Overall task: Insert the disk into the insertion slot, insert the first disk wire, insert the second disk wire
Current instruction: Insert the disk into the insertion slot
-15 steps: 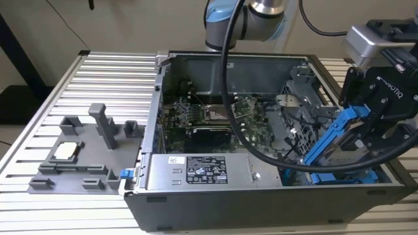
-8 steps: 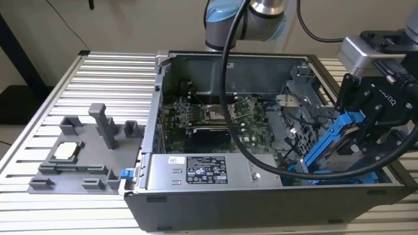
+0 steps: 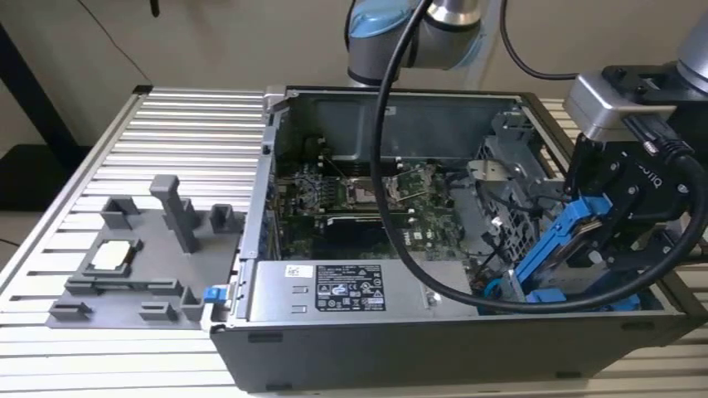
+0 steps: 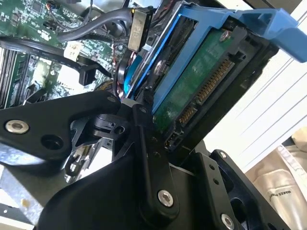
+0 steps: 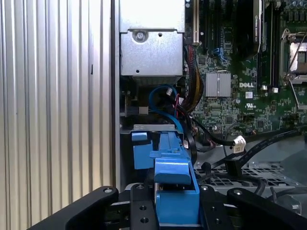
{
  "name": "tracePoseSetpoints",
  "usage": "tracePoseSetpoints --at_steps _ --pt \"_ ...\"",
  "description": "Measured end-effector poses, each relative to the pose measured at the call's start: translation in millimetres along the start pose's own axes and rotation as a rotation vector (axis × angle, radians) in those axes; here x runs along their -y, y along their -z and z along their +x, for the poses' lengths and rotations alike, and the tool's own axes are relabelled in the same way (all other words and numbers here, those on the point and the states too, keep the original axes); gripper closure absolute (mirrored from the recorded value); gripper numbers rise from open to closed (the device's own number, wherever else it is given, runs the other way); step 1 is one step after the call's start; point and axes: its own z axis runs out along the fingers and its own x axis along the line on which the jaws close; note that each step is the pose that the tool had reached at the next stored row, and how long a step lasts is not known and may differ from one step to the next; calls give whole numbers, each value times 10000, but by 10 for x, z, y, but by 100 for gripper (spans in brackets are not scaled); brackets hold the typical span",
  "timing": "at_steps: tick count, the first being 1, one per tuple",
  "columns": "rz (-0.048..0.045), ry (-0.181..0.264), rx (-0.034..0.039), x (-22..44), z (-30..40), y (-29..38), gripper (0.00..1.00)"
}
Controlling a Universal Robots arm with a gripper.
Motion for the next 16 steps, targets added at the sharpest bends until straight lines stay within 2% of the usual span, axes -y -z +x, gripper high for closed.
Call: tracePoseSetpoints --at_steps 8,10,11,16 --pt "0 0 3 0 0 -1 67" --pt "0 0 2 0 0 0 66" --pt "0 0 4 0 0 0 60" --pt "0 0 5 0 0 -1 60"
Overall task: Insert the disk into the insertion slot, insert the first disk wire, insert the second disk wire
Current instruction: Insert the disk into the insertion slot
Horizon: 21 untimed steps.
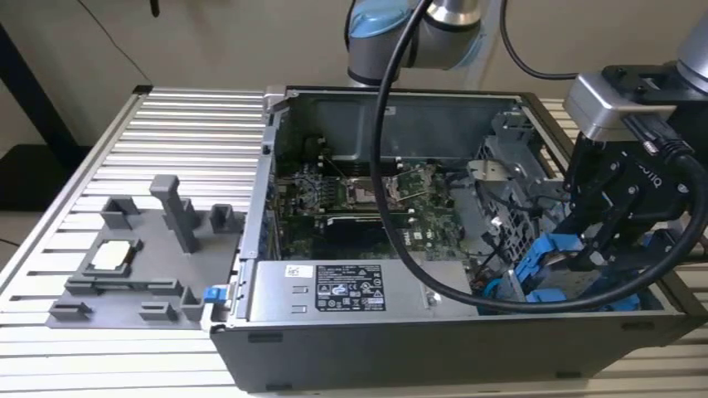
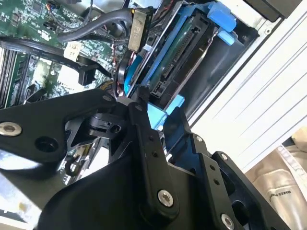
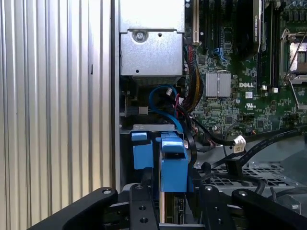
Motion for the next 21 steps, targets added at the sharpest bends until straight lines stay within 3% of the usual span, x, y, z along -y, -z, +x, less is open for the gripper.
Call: tracePoseSetpoints --at_steps 5,7,8,11,17,19,20,21 --pt "1 0 0 0 0 0 60" --pt "0 0 1 0 0 0 58" --pt "0 0 1 0 0 0 51" --pt "0 1 1 0 0 12 51" --pt "0 -1 -17 -6 -6 181 51" --pt "5 0 -14 -6 -7 198 51" --pt "36 1 -12 -7 -6 197 51" --pt "151 4 -6 -7 -7 197 51"
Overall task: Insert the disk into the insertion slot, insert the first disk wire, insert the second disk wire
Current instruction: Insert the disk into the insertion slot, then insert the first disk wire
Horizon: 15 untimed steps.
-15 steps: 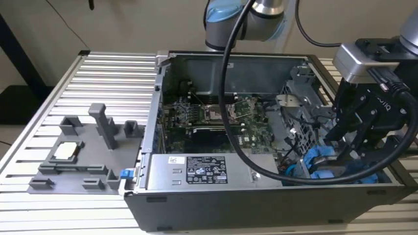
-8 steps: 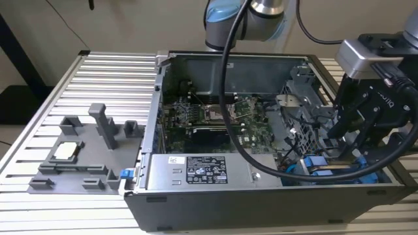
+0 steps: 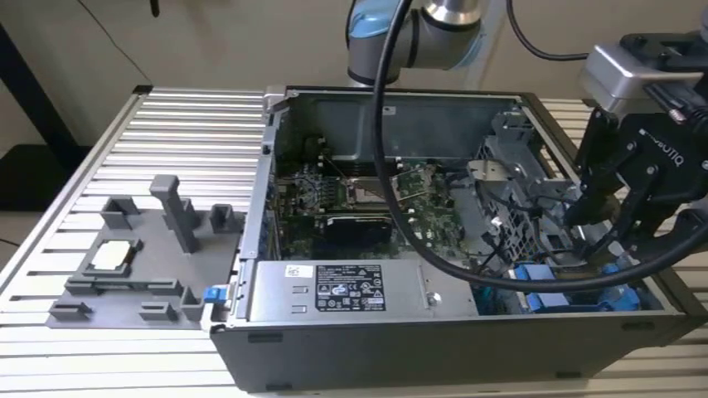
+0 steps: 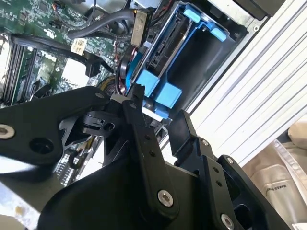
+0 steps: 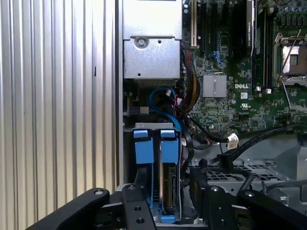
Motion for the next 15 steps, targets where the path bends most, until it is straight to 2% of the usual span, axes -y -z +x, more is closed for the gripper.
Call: tracePoseSetpoints --at_steps 1,4,5,10,11,15 --pt "146 6 13 -1 0 1 51" --pt "694 22 96 -13 1 1 51" --pt "884 28 132 -18 0 0 51" --pt "1711 57 336 -33 -5 -1 51" --pt "1821 62 358 -37 -12 -1 51" --pt "2055 94 370 -48 -74 -6 51"
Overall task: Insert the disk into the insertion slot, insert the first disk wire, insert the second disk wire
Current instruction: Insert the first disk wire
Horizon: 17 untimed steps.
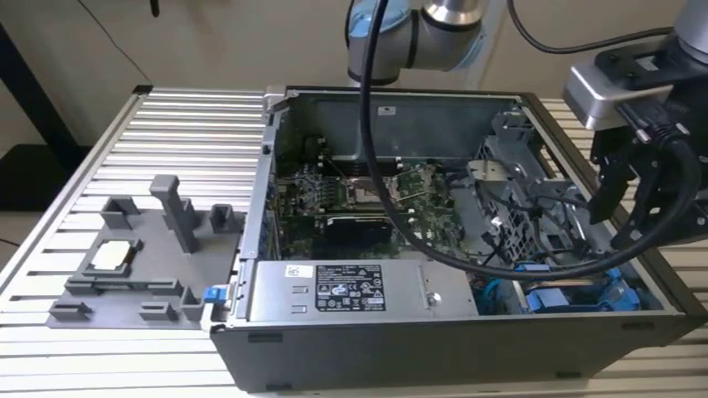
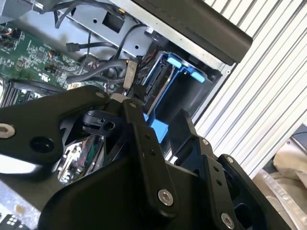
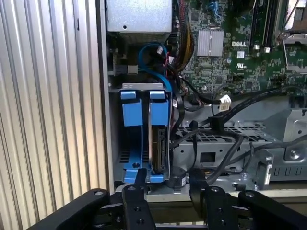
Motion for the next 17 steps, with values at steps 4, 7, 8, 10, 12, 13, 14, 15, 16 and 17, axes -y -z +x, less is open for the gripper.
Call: tracePoseSetpoints --at_steps 4,7,8,10,12,13,14,15,16,17 --pt "323 42 5 -10 -105 -23 51" --pt "526 76 0 -28 -188 -50 51" --pt "590 89 -6 -35 -212 -60 51" --pt "684 124 -48 -44 -248 -78 51" --pt "713 191 -159 -46 -267 -93 51" --pt "715 231 -224 -47 -271 -96 51" --pt "713 272 -278 -49 -273 -98 51" --pt "713 305 -317 -50 -275 -100 51" --pt "712 328 -337 -51 -276 -103 51" --pt "712 336 -340 -51 -276 -105 51"
